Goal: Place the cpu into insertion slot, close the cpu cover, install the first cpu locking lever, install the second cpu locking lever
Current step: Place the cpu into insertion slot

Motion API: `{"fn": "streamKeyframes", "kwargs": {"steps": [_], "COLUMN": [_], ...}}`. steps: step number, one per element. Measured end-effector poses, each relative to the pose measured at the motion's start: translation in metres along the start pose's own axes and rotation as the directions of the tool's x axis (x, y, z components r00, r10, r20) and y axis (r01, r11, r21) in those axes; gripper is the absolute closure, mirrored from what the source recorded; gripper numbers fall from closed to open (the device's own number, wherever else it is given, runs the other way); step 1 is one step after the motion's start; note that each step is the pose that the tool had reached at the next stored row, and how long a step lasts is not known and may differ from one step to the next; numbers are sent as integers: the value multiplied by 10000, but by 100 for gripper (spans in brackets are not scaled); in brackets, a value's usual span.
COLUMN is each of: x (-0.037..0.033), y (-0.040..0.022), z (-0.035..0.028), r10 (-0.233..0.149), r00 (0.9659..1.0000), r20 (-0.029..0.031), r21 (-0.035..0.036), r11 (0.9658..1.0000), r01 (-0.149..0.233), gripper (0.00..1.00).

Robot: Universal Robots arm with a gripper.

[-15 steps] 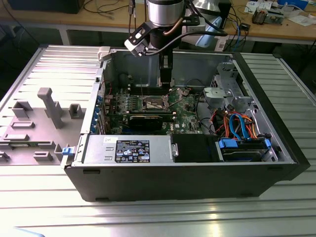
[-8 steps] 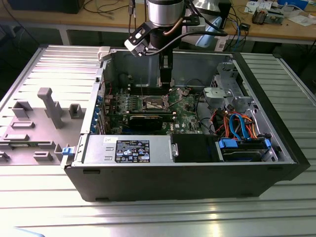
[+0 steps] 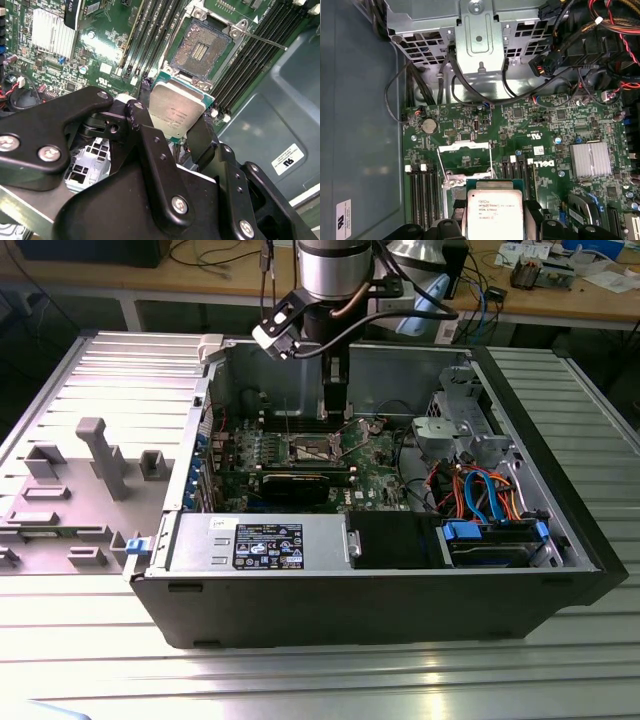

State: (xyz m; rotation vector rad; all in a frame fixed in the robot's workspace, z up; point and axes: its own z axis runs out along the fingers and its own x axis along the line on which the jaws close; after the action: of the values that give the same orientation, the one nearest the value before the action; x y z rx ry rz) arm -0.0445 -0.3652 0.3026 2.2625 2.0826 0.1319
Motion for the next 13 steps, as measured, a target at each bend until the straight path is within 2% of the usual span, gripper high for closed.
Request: {"fn": "streamKeyframes", "kwargs": {"steps": [13], "x": [-2], "y": [-8], "z": [78], "r10": [0], "r00": [10000], "r20": [0], "r21": [0], "r11": [10000], "r01": [0], "gripper": [46]}}
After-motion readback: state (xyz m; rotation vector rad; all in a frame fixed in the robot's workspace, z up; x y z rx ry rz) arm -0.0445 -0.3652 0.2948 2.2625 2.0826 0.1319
